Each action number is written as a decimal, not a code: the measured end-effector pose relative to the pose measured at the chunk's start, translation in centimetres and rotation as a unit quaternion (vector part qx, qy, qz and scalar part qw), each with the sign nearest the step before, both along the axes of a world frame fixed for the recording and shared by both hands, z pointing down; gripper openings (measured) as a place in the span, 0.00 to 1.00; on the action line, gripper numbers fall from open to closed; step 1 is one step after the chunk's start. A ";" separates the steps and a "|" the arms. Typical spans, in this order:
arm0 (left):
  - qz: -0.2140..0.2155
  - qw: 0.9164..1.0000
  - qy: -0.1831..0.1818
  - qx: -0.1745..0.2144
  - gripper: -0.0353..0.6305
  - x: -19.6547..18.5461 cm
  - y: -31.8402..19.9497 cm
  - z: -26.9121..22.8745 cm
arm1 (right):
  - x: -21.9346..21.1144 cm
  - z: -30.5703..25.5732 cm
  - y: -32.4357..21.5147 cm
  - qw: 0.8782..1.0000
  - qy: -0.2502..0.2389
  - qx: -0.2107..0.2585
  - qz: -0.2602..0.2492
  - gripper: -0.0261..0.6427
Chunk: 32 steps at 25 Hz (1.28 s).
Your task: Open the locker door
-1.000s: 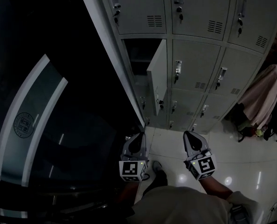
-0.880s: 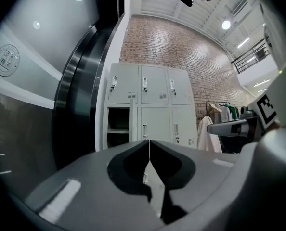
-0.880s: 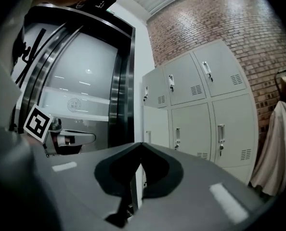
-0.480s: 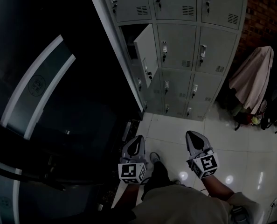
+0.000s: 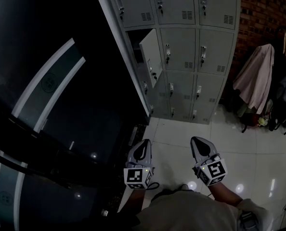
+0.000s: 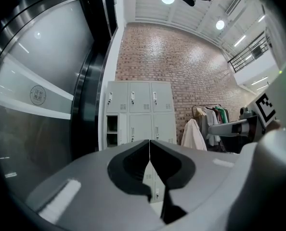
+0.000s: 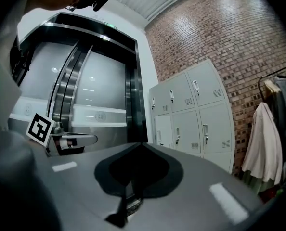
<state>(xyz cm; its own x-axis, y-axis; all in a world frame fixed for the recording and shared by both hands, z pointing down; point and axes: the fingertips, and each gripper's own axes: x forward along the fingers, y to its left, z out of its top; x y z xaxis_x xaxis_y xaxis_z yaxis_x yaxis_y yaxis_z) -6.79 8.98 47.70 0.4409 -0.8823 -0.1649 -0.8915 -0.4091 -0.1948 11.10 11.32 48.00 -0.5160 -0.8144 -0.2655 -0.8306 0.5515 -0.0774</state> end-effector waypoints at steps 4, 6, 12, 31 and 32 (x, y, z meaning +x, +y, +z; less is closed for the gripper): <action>0.013 1.000 -0.002 0.002 0.15 0.1 1.3 -1.0 | -0.2 -1.9 2.0 1.000 -0.002 0.008 0.011 0.04; 0.016 1.000 -0.002 0.001 0.15 -0.1 1.9 -1.0 | -0.6 -1.8 3.0 1.000 0.000 -0.014 0.013 0.04; 0.027 1.000 0.000 0.001 0.15 -1.5 3.3 -1.3 | -2.2 -2.3 5.0 1.000 0.003 -0.021 0.022 0.04; 0.045 0.999 -0.003 0.004 0.15 -2.9 2.6 -0.4 | -4.5 -0.7 4.3 0.998 0.012 -0.045 0.033 0.04; 0.046 0.999 -0.003 0.005 0.15 -2.8 2.6 -0.5 | -4.4 -0.9 4.1 0.999 0.007 -0.022 0.034 0.04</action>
